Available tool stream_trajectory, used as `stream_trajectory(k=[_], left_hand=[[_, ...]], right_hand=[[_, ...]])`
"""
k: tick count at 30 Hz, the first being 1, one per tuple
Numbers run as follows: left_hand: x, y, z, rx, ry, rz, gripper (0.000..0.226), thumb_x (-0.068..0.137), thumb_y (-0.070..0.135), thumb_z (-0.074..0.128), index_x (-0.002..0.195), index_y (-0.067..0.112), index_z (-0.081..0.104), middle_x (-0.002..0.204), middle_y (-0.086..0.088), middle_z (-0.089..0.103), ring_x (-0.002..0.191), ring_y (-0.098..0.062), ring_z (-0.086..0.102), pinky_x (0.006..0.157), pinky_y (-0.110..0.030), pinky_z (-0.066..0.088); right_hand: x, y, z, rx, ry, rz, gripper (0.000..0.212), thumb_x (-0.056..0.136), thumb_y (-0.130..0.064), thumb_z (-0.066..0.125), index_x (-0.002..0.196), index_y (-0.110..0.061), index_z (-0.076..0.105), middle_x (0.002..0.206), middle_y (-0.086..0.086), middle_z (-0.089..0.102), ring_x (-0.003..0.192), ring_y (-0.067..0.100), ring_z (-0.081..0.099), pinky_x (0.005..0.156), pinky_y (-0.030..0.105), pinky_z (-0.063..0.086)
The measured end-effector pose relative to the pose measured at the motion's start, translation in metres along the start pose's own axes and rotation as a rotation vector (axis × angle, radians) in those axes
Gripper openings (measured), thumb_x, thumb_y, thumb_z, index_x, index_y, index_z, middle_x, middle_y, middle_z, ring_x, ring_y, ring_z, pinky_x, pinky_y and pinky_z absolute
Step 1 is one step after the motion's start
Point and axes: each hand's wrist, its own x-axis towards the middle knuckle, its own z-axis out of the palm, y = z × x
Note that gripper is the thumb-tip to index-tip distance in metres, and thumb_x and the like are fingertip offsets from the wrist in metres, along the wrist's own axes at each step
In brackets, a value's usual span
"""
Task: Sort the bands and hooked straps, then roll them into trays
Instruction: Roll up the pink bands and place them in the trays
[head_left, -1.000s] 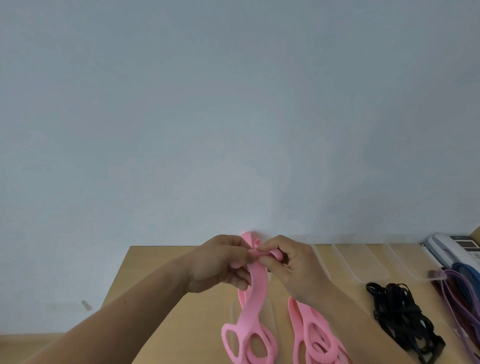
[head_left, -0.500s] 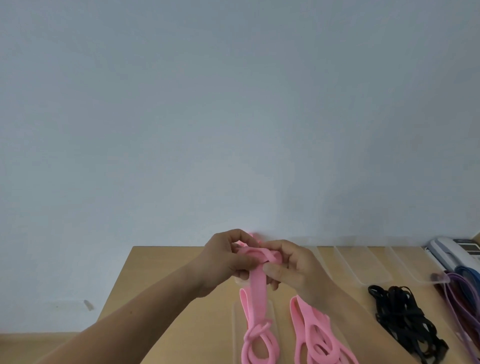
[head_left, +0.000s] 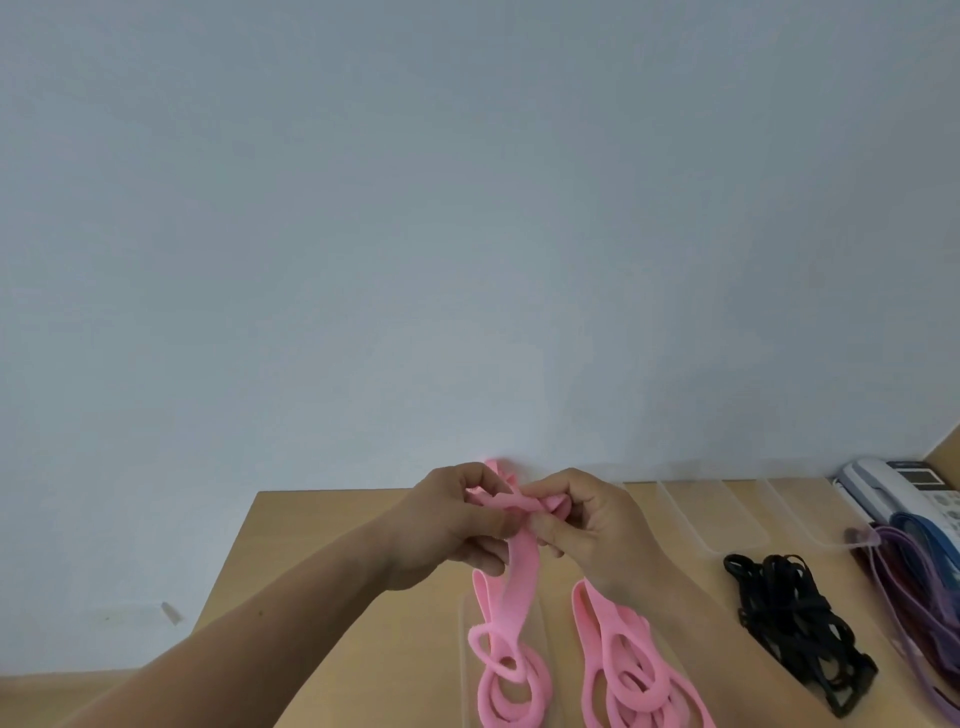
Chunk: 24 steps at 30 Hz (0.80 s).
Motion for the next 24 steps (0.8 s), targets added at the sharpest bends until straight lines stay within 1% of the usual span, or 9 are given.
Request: stream_trajectory(k=[4, 7, 10, 12, 14, 16, 19, 22, 24], left_hand=[[0.002, -0.001, 0.003, -0.106, -0.062, -0.034, 0.034, 0.080, 0.023, 0.076, 0.102, 0.007, 0.056, 0.097, -0.024, 0.070, 0.084, -0.034, 0.065, 0.075, -0.039, 0.057], [0.005, -0.005, 0.006, -0.122, -0.022, -0.015, 0.025, 0.085, 0.016, 0.074, 0.101, 0.006, 0.057, 0.093, -0.023, 0.070, 0.080, -0.032, 0.063, 0.074, -0.040, 0.056], [0.009, -0.007, 0.009, -0.134, 0.023, 0.053, 0.023, 0.085, 0.006, 0.075, 0.101, 0.003, 0.058, 0.096, -0.025, 0.070, 0.083, -0.035, 0.067, 0.080, -0.045, 0.056], [0.010, -0.007, 0.012, -0.136, 0.022, 0.121, 0.021, 0.085, -0.001, 0.072, 0.101, 0.001, 0.057, 0.096, -0.027, 0.071, 0.085, -0.038, 0.071, 0.074, -0.040, 0.058], [0.011, -0.008, 0.014, -0.101, 0.027, 0.185, 0.019, 0.085, -0.006, 0.070, 0.098, 0.000, 0.057, 0.093, -0.027, 0.071, 0.086, -0.040, 0.072, 0.068, -0.034, 0.057], [0.012, -0.009, 0.015, -0.070, 0.057, 0.221, 0.017, 0.085, -0.008, 0.070, 0.095, 0.000, 0.058, 0.091, -0.026, 0.070, 0.087, -0.041, 0.072, 0.069, -0.032, 0.056], [0.012, -0.009, 0.013, -0.052, 0.082, 0.239, 0.019, 0.084, -0.008, 0.070, 0.096, 0.000, 0.059, 0.094, -0.028, 0.069, 0.089, -0.042, 0.071, 0.071, -0.032, 0.056], [0.010, -0.007, 0.008, -0.028, 0.091, 0.194, 0.027, 0.084, -0.003, 0.073, 0.104, -0.002, 0.056, 0.100, -0.027, 0.070, 0.088, -0.037, 0.071, 0.075, -0.037, 0.057], [0.008, -0.007, 0.004, 0.012, 0.086, 0.149, 0.030, 0.084, 0.001, 0.074, 0.107, -0.006, 0.056, 0.095, -0.021, 0.073, 0.081, -0.028, 0.071, 0.077, -0.039, 0.058]], right_hand=[[-0.003, 0.000, -0.002, 0.006, 0.016, -0.022, 0.032, 0.085, 0.004, 0.071, 0.095, -0.027, 0.072, 0.072, -0.015, 0.066, 0.065, 0.001, 0.061, 0.065, 0.017, 0.050], [-0.004, 0.003, -0.003, 0.024, 0.017, -0.013, 0.035, 0.084, 0.005, 0.071, 0.095, -0.028, 0.072, 0.072, -0.015, 0.066, 0.064, 0.001, 0.060, 0.064, 0.017, 0.050], [-0.005, 0.005, -0.004, 0.129, 0.010, 0.038, 0.032, 0.084, 0.007, 0.070, 0.099, -0.022, 0.070, 0.070, -0.008, 0.066, 0.062, 0.007, 0.059, 0.061, 0.019, 0.050], [-0.005, 0.004, -0.006, 0.197, 0.010, 0.078, 0.027, 0.083, -0.003, 0.072, 0.106, -0.017, 0.065, 0.074, -0.002, 0.068, 0.066, 0.014, 0.062, 0.061, 0.026, 0.051], [-0.003, 0.002, -0.007, 0.255, 0.002, 0.142, 0.031, 0.081, -0.019, 0.075, 0.110, -0.014, 0.063, 0.077, 0.005, 0.070, 0.068, 0.021, 0.064, 0.061, 0.031, 0.051], [0.000, 0.000, -0.007, 0.241, -0.016, 0.184, 0.030, 0.083, -0.031, 0.075, 0.104, -0.012, 0.066, 0.075, 0.009, 0.071, 0.066, 0.020, 0.064, 0.059, 0.031, 0.050], [0.004, -0.001, -0.006, 0.157, 0.000, 0.167, 0.014, 0.088, -0.024, 0.071, 0.092, -0.010, 0.070, 0.072, 0.005, 0.072, 0.062, 0.016, 0.064, 0.058, 0.026, 0.050], [0.006, -0.003, -0.004, 0.119, 0.034, 0.111, 0.004, 0.087, -0.017, 0.074, 0.089, -0.018, 0.072, 0.073, 0.000, 0.071, 0.064, 0.012, 0.066, 0.061, 0.023, 0.051], [0.008, -0.005, -0.003, 0.091, 0.044, 0.087, 0.015, 0.085, -0.014, 0.076, 0.087, -0.028, 0.072, 0.075, -0.007, 0.070, 0.068, 0.009, 0.066, 0.064, 0.022, 0.053]])
